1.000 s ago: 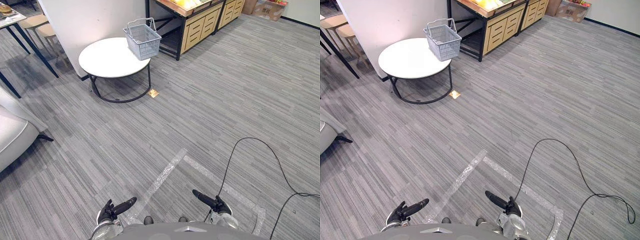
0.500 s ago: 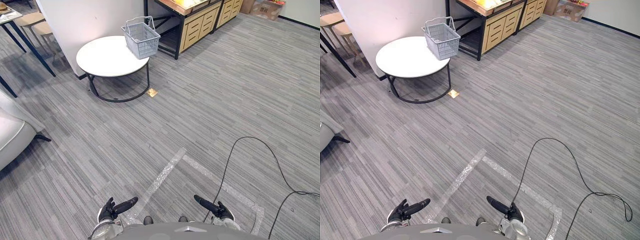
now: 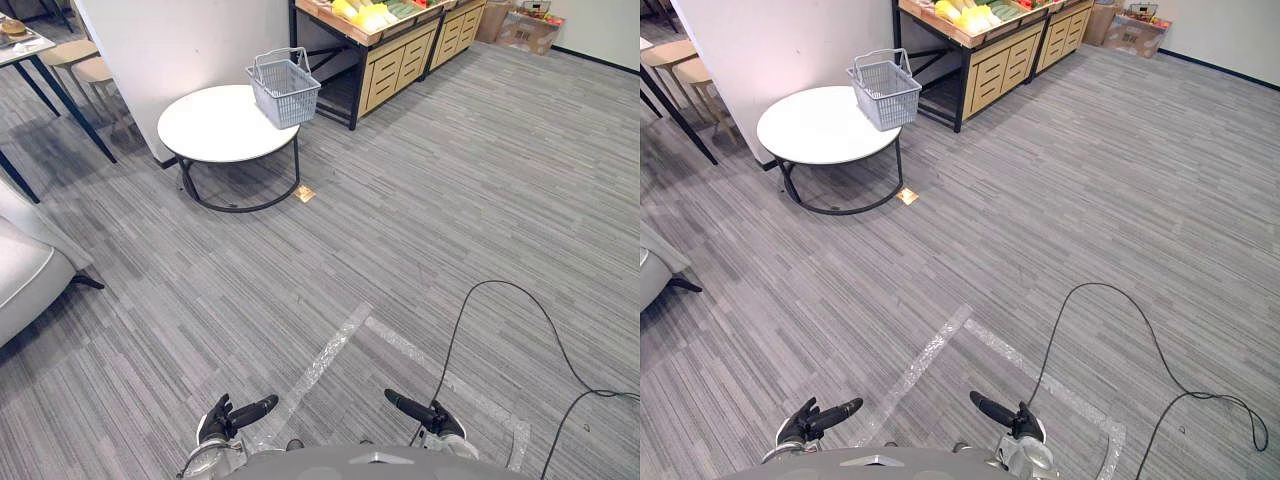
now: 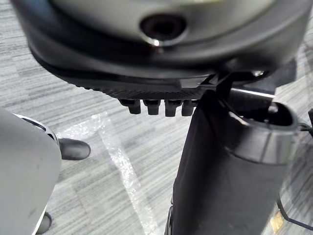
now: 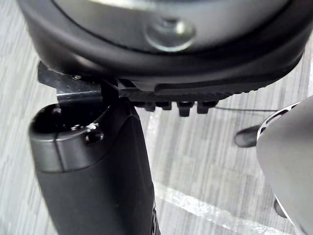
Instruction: Pick vegetable in the basket
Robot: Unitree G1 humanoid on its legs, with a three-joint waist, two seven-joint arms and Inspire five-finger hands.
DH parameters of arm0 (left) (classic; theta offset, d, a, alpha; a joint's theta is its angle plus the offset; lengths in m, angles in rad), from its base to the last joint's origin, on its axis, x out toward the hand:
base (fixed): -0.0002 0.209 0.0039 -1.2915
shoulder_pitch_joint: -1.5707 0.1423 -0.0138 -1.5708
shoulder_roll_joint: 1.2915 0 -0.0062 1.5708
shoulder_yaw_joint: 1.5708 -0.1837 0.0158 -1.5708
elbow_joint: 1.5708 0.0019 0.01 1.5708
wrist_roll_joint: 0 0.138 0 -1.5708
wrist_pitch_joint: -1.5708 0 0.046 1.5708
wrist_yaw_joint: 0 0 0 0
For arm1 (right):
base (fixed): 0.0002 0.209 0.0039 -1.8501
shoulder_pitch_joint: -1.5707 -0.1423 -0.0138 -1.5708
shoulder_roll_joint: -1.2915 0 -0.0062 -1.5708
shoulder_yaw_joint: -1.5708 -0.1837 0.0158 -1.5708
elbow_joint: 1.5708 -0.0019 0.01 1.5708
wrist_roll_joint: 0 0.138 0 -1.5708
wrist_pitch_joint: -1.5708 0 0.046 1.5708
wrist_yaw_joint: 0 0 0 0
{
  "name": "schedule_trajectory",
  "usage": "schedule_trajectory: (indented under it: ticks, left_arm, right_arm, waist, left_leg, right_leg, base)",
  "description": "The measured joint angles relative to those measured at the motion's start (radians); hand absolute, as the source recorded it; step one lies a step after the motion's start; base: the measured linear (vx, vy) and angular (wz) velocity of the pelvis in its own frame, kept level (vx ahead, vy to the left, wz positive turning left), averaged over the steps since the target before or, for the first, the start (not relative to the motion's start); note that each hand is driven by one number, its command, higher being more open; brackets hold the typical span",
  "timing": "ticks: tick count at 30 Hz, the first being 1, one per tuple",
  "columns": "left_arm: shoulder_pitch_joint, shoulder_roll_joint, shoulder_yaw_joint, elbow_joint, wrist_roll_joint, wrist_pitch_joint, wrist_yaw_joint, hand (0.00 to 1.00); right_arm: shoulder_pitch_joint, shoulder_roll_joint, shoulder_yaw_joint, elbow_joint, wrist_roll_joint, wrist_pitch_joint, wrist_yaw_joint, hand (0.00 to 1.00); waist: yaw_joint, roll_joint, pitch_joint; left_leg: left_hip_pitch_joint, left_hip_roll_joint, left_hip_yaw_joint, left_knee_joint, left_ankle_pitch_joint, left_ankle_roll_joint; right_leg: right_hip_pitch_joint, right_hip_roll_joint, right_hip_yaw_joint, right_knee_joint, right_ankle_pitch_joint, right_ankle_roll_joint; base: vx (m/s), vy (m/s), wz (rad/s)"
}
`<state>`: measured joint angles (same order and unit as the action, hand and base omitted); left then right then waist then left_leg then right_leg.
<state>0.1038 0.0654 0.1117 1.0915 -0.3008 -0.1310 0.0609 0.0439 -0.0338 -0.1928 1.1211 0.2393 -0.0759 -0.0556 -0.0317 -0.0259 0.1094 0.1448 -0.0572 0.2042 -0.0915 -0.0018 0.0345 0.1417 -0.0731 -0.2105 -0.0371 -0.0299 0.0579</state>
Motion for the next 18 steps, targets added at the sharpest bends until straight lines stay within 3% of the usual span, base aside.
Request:
schedule_trajectory:
  ticks: [18]
  left_arm:
    - [-0.007,0.003,0.000,0.001,0.037,0.000,-0.005,1.00]
  right_arm:
    - [0.003,-0.001,-0.003,0.001,0.004,0.000,0.005,1.00]
  waist:
    - [0.000,-0.005,0.001]
  left_leg:
    - [-0.004,-0.019,0.005,0.002,-0.006,0.009]
  right_leg:
    - [0.020,-0.010,-0.007,-0.039,0.011,0.006]
  base:
    - [0.03,0.000,0.01]
